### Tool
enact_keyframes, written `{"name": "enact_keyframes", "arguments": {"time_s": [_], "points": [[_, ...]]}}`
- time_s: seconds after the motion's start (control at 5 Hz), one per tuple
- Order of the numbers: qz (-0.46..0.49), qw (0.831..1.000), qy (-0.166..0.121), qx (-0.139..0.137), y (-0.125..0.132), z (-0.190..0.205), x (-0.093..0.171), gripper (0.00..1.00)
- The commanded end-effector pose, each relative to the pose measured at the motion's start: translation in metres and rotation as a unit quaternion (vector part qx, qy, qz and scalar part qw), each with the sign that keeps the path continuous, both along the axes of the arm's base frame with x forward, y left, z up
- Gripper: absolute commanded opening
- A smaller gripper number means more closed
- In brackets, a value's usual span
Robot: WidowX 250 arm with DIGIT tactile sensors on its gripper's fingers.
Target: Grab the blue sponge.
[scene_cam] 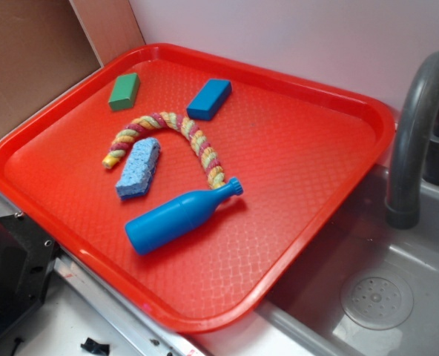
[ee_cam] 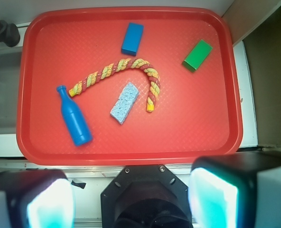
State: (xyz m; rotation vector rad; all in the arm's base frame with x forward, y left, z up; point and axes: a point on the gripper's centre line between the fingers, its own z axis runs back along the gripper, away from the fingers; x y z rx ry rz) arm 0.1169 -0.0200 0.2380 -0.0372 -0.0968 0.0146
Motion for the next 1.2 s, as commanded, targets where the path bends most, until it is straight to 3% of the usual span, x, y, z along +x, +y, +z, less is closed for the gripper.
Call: {"name": "enact_keyframes", "arguments": {"time_s": [0.0, 0.4, 0.6, 0.8, 1.0], "points": [[0.000, 1.000, 0.000, 0.000, 0.000, 0.000, 0.000, 1.00], [0.111, 0.993, -0.004, -0.026, -0.001, -0.016, 0.007, 1.00], [0.234, 0.972, -0.012, -0.023, -0.002, -0.043, 0.021, 1.00], [0.315, 0.948, -0.020, -0.047, -0.002, -0.074, 0.036, 1.00], [0.340, 0.939, -0.015, -0.041, -0.004, -0.099, 0.048, 1.00]]}}
